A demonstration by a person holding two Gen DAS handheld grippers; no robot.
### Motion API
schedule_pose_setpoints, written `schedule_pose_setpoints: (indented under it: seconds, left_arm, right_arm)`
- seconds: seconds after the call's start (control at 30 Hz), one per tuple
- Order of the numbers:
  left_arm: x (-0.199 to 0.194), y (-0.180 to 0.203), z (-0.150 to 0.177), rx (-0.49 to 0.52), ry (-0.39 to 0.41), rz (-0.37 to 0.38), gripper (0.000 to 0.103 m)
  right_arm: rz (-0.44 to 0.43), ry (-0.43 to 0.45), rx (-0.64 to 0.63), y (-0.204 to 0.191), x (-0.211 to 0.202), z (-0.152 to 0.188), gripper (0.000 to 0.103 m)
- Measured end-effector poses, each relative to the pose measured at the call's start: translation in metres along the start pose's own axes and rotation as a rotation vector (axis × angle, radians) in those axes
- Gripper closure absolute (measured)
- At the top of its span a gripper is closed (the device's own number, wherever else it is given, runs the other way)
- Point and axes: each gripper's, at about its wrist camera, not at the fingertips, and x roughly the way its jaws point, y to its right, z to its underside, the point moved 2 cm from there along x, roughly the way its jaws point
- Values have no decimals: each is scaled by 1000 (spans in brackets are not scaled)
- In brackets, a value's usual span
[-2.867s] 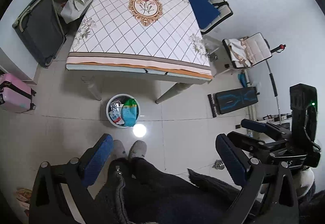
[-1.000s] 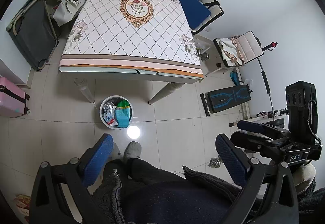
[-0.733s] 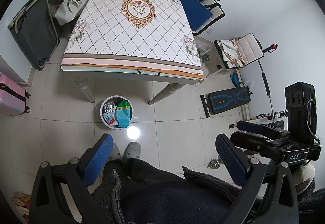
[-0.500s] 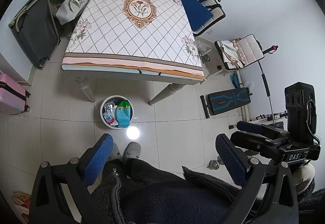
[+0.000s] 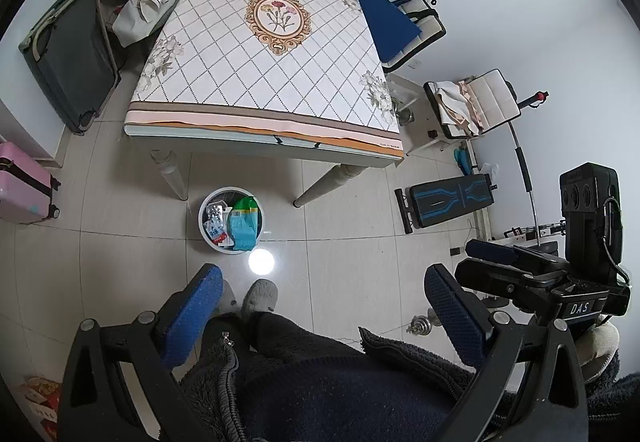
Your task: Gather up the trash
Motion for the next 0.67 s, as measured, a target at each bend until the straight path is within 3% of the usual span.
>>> schedule_pose_setpoints:
  seconds: [0.67]
  left_arm:
    - [6,1,4,-17,0,5,0]
  right_arm:
    - [-3,-18,0,1,3,0,0]
